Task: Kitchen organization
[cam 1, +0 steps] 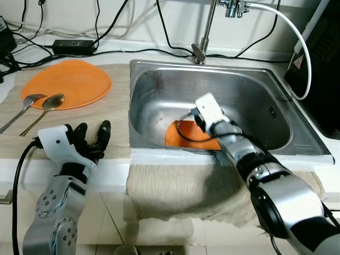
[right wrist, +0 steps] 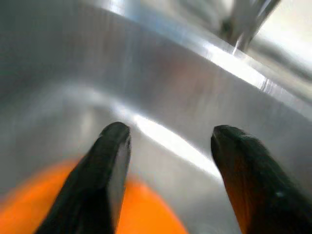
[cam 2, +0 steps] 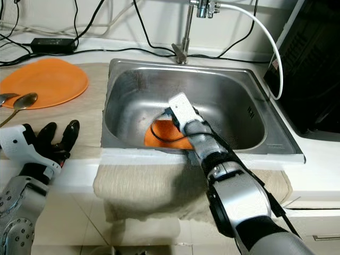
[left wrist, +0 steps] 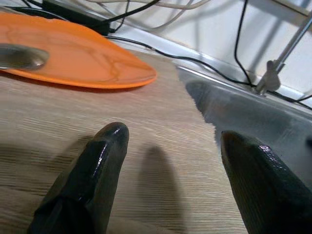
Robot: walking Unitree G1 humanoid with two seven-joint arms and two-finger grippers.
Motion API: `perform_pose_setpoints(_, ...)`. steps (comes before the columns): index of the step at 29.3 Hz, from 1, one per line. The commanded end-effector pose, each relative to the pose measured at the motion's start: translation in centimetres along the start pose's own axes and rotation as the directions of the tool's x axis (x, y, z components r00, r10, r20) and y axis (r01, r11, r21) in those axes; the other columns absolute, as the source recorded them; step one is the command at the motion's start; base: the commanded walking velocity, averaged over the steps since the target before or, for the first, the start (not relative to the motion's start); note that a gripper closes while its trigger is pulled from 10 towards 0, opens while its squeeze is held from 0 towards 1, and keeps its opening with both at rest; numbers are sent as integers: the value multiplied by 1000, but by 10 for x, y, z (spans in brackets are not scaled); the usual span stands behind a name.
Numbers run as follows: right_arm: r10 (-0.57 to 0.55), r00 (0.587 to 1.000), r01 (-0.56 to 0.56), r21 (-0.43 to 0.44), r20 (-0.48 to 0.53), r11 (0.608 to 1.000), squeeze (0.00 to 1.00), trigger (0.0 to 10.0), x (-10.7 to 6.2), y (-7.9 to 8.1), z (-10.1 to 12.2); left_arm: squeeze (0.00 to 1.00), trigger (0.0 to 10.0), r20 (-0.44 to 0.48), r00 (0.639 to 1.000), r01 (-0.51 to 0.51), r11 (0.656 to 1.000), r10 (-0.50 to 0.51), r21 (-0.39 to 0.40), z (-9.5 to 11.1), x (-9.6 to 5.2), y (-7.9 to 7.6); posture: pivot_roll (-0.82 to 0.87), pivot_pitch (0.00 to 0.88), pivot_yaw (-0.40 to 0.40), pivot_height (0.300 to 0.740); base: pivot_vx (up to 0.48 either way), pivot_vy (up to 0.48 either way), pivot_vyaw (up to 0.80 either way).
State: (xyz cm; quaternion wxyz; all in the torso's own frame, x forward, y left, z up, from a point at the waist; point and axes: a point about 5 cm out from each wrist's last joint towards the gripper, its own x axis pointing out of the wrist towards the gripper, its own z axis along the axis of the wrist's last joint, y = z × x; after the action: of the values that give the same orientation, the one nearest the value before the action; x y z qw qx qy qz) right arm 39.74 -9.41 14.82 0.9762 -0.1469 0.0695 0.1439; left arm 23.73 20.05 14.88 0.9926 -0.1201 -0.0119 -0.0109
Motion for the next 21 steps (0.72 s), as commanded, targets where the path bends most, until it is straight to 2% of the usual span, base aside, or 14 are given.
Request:
perform_pose_setpoints(1,0,998,-7,114,65,993,0,10000,2,-4,17,0,10000,-10,1000,1,1000,-1,24,0,5,-1,210,0,-44,740,0,0,0)
perform_pose_setpoints(2,2,991,-40,277,135,960,0,10000,4,-8,35,0,10000,-15,1000,6,999,-6,43,0,9,-1,208,0,-44,740,0,0,0)
perform_pose_setpoints(4,0,982,-71,375,187,924,0,10000,3,-14,44,0,10000,-19,1000,12,998,-11,62,1,13,-1,198,0,-42,740,0,0,0)
perform_pose_setpoints(11,-42,970,-67,431,239,900,0,10000,-3,-26,39,0,10000,-27,1000,4,995,-1,105,2,18,2,178,0,-32,740,0,0,0)
perform_pose_setpoints(12,-56,970,-54,432,236,900,0,10000,-10,-28,25,0,10000,-25,1000,-8,992,11,126,4,22,6,166,0,-26,740,0,0,0)
perform_pose_setpoints(13,-56,970,-54,432,236,900,0,10000,-10,-28,25,0,10000,-25,1000,-8,992,11,126,4,22,6,166,0,-26,740,0,0,0)
perform_pose_setpoints(21,-106,975,-12,521,196,854,0,10000,-32,-13,-12,0,10000,4,999,-45,982,45,183,12,35,22,131,0,-18,740,0,0,0)
